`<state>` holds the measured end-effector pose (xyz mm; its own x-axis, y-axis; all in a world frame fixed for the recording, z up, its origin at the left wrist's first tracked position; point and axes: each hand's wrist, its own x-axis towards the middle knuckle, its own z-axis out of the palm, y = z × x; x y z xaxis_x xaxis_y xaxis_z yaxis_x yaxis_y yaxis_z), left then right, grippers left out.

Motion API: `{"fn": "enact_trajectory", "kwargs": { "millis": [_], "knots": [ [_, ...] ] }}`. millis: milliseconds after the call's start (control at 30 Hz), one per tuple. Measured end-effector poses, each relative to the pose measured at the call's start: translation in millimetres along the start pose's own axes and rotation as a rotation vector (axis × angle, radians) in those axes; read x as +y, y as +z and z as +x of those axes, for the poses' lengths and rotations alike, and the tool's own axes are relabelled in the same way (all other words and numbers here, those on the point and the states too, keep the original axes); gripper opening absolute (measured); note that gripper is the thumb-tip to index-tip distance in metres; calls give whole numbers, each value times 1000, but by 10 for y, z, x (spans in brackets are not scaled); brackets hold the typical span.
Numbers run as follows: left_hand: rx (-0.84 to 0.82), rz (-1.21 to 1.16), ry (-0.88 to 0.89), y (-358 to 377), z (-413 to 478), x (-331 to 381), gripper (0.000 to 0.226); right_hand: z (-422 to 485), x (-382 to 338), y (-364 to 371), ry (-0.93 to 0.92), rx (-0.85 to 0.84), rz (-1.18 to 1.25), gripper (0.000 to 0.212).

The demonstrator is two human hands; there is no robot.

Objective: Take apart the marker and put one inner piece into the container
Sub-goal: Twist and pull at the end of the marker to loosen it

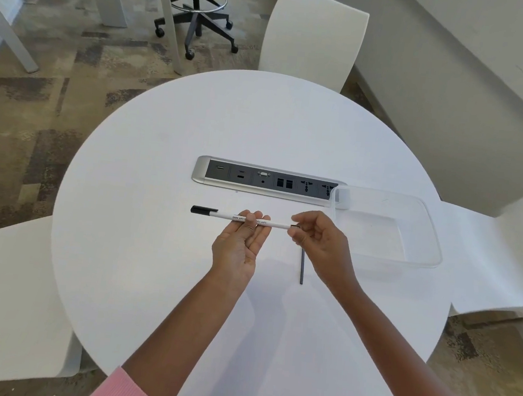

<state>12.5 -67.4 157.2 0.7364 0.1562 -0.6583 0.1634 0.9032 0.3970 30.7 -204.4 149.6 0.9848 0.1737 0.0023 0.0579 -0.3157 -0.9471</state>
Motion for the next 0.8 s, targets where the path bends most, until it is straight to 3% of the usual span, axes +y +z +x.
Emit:
{"fn": "enact_trajectory", "kwargs": {
  "millis": [100,233,333,467,533,800],
  "knots": [
    [-1,22,14,-3,3,1,10,-18,-64,46,198,8,310,10],
    [10,43,18,-4,3,-8,11,9,-59,89,294,47,396,15],
    [10,47,23,-7,3,-5,11,6,-23,83,194,70,290,16],
    [18,38,16,-6,5,-4,12,-31,30,45,-93,89,-44,26],
    [12,36,17,-12,9,0,11,-45,49,29,-128,62,-56,26],
    [8,46,17,-23,8,-11,11,-30,-47,35,213,10,354,11]
  ]
}}
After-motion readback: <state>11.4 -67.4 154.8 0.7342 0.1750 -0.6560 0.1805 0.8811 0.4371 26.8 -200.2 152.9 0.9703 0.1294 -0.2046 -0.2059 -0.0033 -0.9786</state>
